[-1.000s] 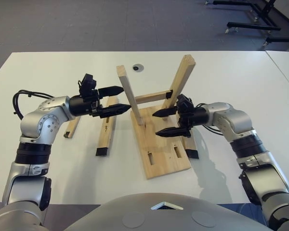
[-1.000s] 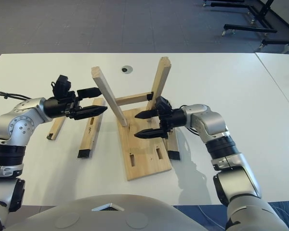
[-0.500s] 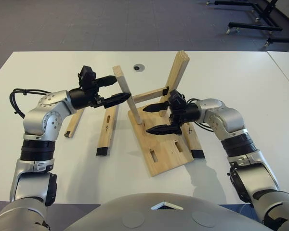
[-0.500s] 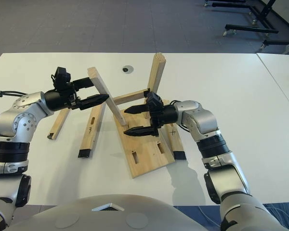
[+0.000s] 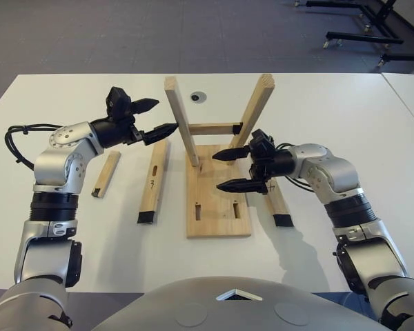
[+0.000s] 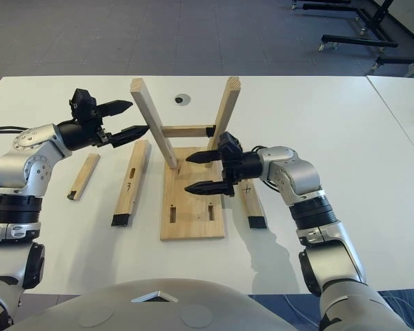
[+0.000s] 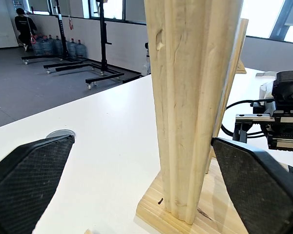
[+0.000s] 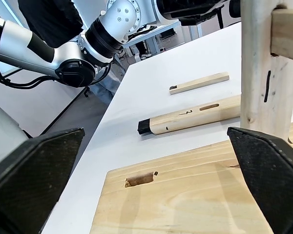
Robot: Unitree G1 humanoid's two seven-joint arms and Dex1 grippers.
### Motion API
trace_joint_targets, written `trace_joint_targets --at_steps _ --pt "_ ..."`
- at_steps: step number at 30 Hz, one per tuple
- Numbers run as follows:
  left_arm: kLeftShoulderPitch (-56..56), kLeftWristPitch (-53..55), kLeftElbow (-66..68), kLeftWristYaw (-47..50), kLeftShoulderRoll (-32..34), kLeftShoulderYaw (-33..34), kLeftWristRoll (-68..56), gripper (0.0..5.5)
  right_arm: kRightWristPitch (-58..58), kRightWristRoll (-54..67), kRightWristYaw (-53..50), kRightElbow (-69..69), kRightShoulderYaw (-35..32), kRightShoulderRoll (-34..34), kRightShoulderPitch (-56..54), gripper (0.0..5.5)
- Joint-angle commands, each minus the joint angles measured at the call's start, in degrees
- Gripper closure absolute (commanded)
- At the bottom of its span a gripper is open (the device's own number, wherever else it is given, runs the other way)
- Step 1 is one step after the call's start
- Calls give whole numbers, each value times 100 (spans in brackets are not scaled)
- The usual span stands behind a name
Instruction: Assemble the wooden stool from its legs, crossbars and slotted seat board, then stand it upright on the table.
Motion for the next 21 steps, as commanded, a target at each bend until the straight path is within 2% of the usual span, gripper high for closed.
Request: trace_joint_targets --at_steps 1,6,10,13,18,21 --pt "-18 33 -152 0 -38 70 -27 36 32 90 -109 -380 -193 -66 90 10" --pt "680 282 -1263 -14 155 733 -687 36 423 674 -262 -1038 -909 -424 525 10" --pt "1522 235 -2071 1007 336 1854 -473 36 849 1824 -767 -1732 -2279 -524 1143 10" --pt "2154 280 -2196 1512 320 2241 -273 36 986 2449 -1222 -1974 -2995 -480 1497 10" --pt "2611 185 -2413 2296 -143 2131 0 36 938 2296 -1574 -2247 -3247 -750 2262 10" --pt "3351 711 -2484 2727 -427 2216 -66 36 950 2379 -1718 -2437 -3262 -695 2625 10"
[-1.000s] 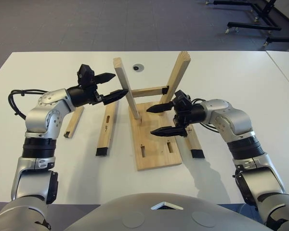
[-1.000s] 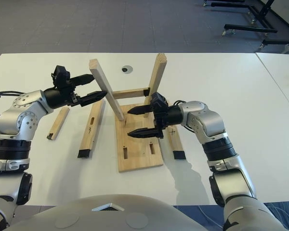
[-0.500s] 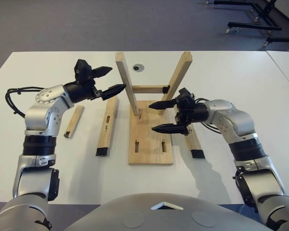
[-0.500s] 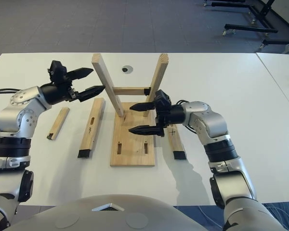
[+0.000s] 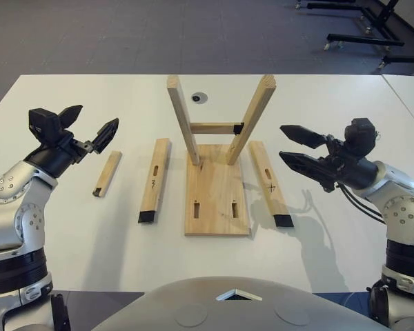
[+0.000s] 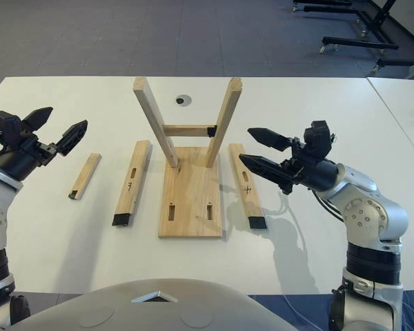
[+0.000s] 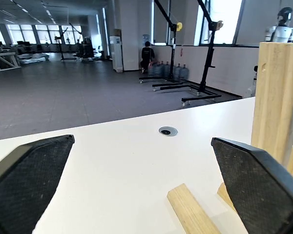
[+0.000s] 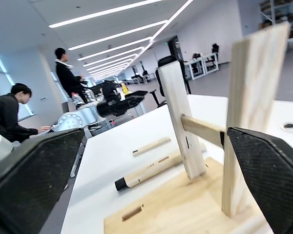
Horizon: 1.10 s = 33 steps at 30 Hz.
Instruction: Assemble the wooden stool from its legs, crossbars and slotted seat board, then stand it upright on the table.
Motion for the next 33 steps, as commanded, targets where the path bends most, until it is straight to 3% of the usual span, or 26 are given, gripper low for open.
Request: trace_joint_targets --at_steps 1,8,13,19,25,33 --pt "905 605 16 539 -348 29 44 36 21 56 -204 -328 -27 32 453 10" --pt "1231 952 345 1125 -569 -263 468 36 -23 132 -499 -605 204 264 771 10" --pt "1404 1243 560 831 -433 -634 540 36 -4 176 -623 -634 289 278 713 10" --pt "1741 1377 654 456 -188 -748 540 139 -8 178 -760 -707 451 287 790 10" --pt "2022 991 920 456 415 -1482 1504 237 8 243 -797 -713 473 226 800 10" --pt "2003 833 994 409 522 -1670 1523 359 -37 185 -768 -688 615 232 781 10"
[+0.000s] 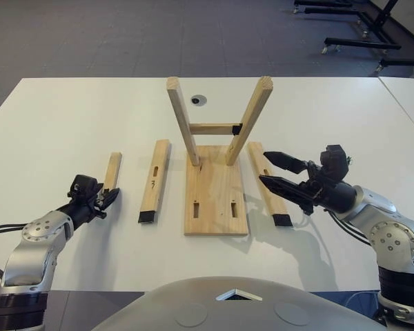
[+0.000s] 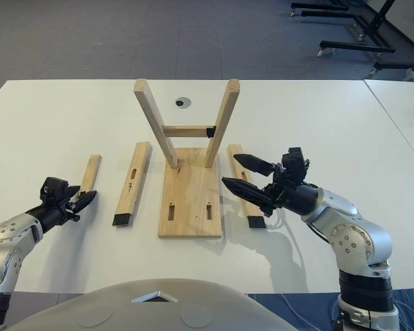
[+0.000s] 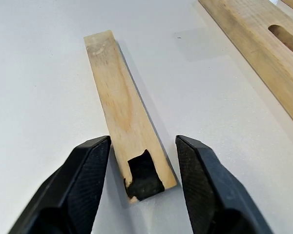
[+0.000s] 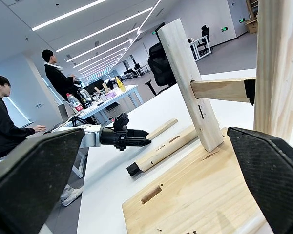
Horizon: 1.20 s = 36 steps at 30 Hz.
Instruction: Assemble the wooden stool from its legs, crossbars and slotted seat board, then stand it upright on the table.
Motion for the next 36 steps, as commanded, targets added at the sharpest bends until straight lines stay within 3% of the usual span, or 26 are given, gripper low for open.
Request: trace_joint_targets --at_steps 1,5,8,14,18,24,30,36 --pt "314 353 525 2 60 -328 338 373 -24 -37 -16 -17 48 -40 -40 10" --pt "329 226 608 -157 157 -425 345 423 -56 -55 -2 16 94 -26 -88 10" --pt "236 93 696 -90 118 -360 339 423 -76 -48 9 33 103 -36 -127 10" --pt "-957 -3285 569 769 -105 554 919 423 6 681 -575 114 -277 237 -856 10" --pt "-1911 -4137 -80 805 4 477 1185 423 32 1306 -1500 -45 -161 748 -1656 10" --pt "-3460 -4367 -791 295 -226 -511 1131 423 -292 1303 -2977 130 555 2020 -2959 10" --pt "-3385 -4276 -971 -73 -604 -1276 1001 423 -846 648 -3330 427 859 2706 -3450 10" --pt "-3250 -4047 -782 -171 -917 -1538 897 423 -1316 158 -3260 546 923 2974 -3765 10"
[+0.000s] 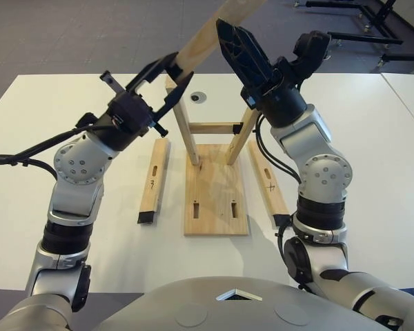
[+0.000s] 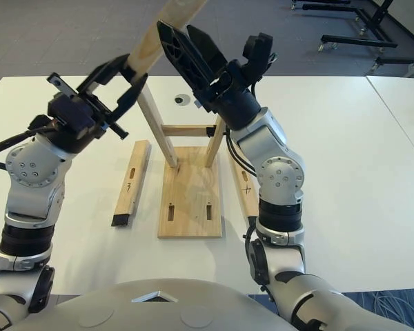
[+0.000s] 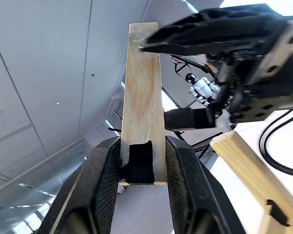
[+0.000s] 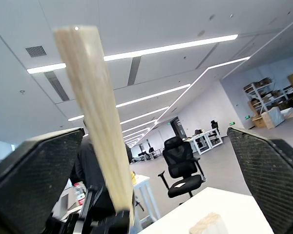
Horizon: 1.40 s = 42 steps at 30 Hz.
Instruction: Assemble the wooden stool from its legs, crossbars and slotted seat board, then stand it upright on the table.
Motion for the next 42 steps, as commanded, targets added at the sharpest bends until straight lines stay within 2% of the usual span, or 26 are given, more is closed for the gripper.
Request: trace_joint_targets --at_steps 1,4,14,28,35,36,42 --pt "32 160 185 -25 -170 -120 -20 423 -195 -207 43 36 54 154 -241 10" --pt "51 160 236 -11 -216 -126 59 423 -205 -213 98 -2 84 215 -268 41" --pt "-44 442 436 -317 -321 -300 -103 423 -188 60 233 -124 -11 200 -277 228" --pt "-85 511 534 -366 -279 -225 24 423 -144 -118 145 69 -77 96 -314 492" --pt "-76 577 448 -371 -289 -204 9 423 -234 -615 -17 220 59 78 -340 511" --pt "-100 588 478 -341 -299 -182 27 394 -244 -613 -2 210 50 90 -342 511" --pt "-170 658 586 -229 -342 -42 16 310 -267 -513 -5 118 -75 160 -395 511"
